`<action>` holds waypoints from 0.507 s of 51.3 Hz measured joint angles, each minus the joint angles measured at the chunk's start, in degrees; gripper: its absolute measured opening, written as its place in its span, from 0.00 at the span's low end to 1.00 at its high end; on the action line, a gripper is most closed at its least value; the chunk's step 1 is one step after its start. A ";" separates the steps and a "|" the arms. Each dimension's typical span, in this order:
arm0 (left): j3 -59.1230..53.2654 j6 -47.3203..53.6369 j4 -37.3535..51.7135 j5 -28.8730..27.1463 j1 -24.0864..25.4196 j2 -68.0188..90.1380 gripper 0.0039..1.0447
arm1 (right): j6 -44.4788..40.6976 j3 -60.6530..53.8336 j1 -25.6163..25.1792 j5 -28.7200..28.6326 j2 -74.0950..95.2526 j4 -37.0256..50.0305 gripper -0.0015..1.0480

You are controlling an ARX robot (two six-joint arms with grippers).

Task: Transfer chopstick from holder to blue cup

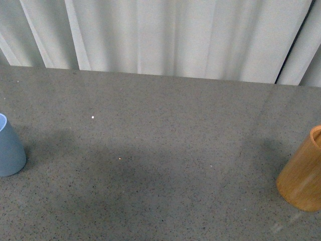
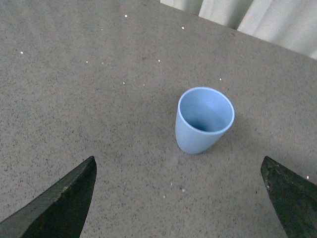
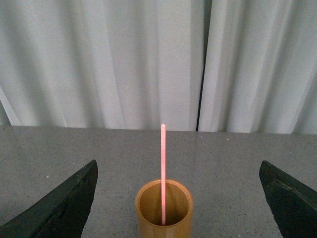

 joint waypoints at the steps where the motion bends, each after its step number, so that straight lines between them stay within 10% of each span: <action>1: 1.27 0.26 1.42 1.16 1.53 2.62 0.94 | 0.00 0.00 0.00 0.04 0.00 0.00 0.90; 26: 14.03 6.95 15.74 3.17 5.18 40.35 0.94 | 0.00 0.00 0.00 0.02 0.00 0.00 0.90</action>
